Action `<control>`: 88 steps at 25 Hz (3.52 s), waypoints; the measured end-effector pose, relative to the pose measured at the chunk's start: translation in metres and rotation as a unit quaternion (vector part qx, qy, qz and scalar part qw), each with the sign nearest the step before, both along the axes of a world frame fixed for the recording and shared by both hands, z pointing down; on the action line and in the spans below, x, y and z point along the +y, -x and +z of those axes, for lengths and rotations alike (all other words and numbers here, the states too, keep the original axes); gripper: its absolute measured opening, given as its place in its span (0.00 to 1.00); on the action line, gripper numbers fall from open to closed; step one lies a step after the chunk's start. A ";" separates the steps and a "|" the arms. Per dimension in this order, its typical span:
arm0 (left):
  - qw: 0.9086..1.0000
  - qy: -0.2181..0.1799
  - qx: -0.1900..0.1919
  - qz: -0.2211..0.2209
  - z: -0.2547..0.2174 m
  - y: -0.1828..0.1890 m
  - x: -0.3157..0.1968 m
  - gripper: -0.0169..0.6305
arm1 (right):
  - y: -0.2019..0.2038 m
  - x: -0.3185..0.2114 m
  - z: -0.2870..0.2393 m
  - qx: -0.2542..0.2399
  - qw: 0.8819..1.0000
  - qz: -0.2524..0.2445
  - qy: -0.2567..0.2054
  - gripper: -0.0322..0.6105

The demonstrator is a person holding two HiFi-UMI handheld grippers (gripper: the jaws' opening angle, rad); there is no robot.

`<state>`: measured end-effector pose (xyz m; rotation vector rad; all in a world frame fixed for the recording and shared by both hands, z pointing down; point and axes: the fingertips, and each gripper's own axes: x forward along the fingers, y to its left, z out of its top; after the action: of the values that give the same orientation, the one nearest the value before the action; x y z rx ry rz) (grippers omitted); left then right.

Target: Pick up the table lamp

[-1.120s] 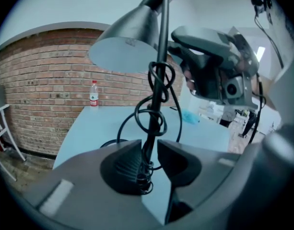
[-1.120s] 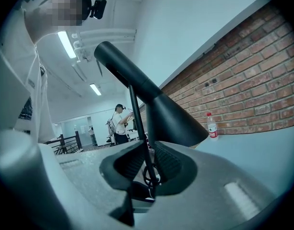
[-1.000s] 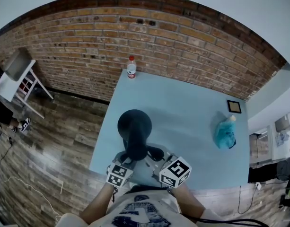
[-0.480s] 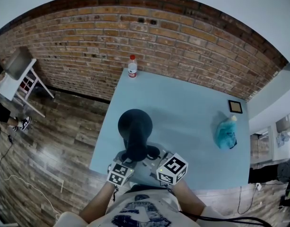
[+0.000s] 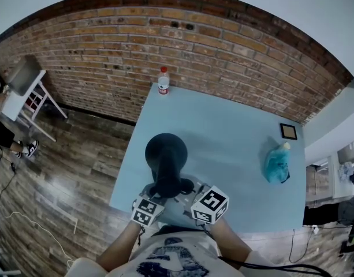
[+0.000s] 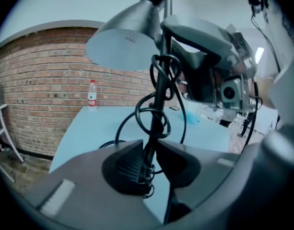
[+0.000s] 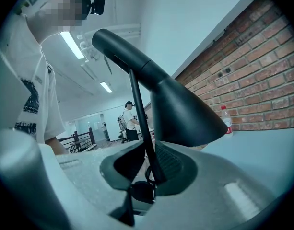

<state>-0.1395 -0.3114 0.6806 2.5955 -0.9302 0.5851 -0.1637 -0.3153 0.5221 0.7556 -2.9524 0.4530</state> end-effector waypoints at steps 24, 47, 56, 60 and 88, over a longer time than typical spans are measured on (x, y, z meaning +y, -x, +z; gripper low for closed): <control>1.000 -0.007 0.018 -0.024 -0.003 0.000 0.001 0.14 | -0.003 0.003 -0.002 -0.020 1.000 -0.011 0.001 0.13; 0.997 -0.061 0.004 -0.043 -0.050 -0.011 -0.005 0.12 | -0.019 0.004 -0.051 -0.045 0.998 -0.030 -0.031 0.13; 0.996 -0.076 0.002 -0.040 -0.071 -0.013 -0.013 0.13 | -0.029 -0.003 -0.072 -0.047 0.998 -0.019 -0.042 0.12; 0.996 -0.081 0.010 -0.033 -0.080 -0.023 -0.018 0.12 | -0.034 -0.006 -0.081 -0.040 0.998 -0.017 -0.049 0.12; 0.993 -0.112 0.009 -0.029 -0.113 -0.056 -0.046 0.12 | -0.065 -0.026 -0.113 -0.038 0.996 -0.020 -0.083 0.12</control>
<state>-0.0834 -0.3574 0.5680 2.7524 -1.1186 0.4657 -0.0985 -0.3411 0.4096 0.7083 -3.0994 0.2396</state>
